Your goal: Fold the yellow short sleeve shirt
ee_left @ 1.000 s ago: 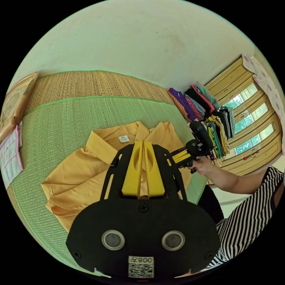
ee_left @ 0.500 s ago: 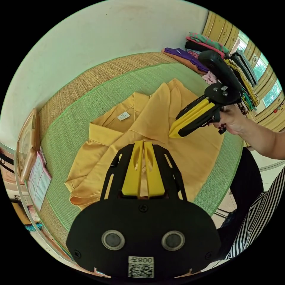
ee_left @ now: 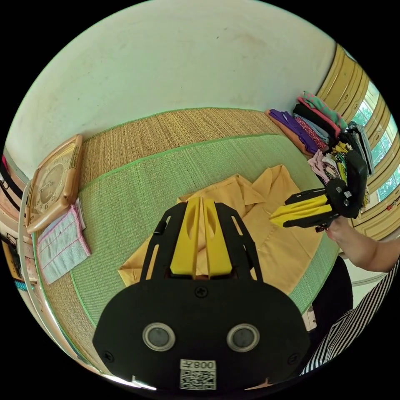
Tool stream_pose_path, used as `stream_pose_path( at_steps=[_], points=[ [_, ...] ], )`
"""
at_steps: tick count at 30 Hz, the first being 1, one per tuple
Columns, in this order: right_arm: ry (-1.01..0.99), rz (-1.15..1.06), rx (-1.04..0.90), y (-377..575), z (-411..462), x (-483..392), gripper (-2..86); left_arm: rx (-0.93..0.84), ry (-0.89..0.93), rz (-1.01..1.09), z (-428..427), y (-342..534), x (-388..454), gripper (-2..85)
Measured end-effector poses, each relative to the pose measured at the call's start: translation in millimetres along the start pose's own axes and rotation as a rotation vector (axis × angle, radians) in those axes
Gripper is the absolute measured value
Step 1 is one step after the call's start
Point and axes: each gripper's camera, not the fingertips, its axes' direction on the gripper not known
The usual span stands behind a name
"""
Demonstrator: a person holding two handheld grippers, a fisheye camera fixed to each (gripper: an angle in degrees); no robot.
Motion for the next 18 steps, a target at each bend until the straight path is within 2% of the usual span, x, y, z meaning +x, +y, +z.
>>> stream_pose_path(
  at_steps=[6,12,18],
  points=[
    [0.091,0.008,-0.025,-78.5,-17.3,36.5,0.9,-0.029,0.033,-0.063,3.5,54.6,-29.5,2.3],
    [0.015,0.026,-0.092,-94.4,-30.2,31.4,6.7,-0.069,0.096,-0.168,28.4,101.5,-64.8,3.6],
    [-0.058,0.083,-0.199,-123.4,-13.7,41.7,4.2,-0.093,0.077,-0.189,60.0,124.2,-90.3,3.7]
  ],
)
